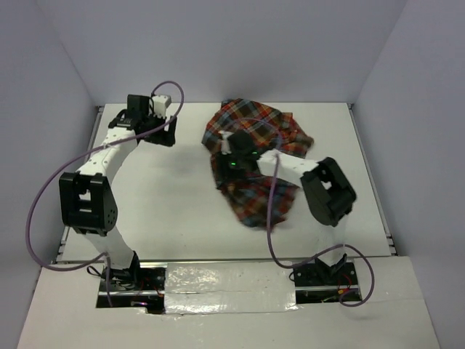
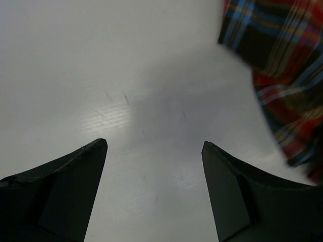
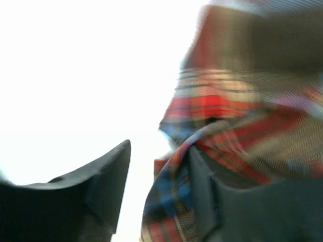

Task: Fold and stack the long sleeve shirts
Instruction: Move the shirt to the center of the board, then flatten the shirt out

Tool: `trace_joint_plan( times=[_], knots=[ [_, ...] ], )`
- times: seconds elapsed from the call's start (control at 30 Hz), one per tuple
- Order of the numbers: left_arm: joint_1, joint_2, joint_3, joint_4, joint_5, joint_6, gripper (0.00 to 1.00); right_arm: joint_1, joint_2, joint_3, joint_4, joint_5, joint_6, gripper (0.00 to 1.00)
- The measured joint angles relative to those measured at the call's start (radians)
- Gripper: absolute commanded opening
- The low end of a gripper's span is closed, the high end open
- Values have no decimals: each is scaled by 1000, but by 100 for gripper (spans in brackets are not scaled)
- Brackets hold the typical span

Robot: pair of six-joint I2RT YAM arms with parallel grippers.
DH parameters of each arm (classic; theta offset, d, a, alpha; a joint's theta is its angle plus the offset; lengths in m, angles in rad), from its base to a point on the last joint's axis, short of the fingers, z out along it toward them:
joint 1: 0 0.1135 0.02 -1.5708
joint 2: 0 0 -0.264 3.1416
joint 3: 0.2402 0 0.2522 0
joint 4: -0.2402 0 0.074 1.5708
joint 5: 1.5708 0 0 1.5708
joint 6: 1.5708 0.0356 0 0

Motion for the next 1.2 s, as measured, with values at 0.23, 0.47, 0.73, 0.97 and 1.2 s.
trace_joint_plan(
  times=[0.23,0.47,0.73,0.97,1.2],
  knots=[
    [98,165,298,-5,-12,40,92,131,252,615,-67,-138,115,95],
    [143,26,233,-97,81,230,87,-113,-81,304,-89,-6,161,96],
    [136,-378,-181,-462,112,563,96,-244,-388,-189,-116,67,281,96],
    [-18,-501,-478,-462,82,520,94,-244,-200,-263,-75,44,355,94],
    [-26,-370,-566,-241,-39,377,30,-244,-249,-305,-74,137,411,94]
  ],
)
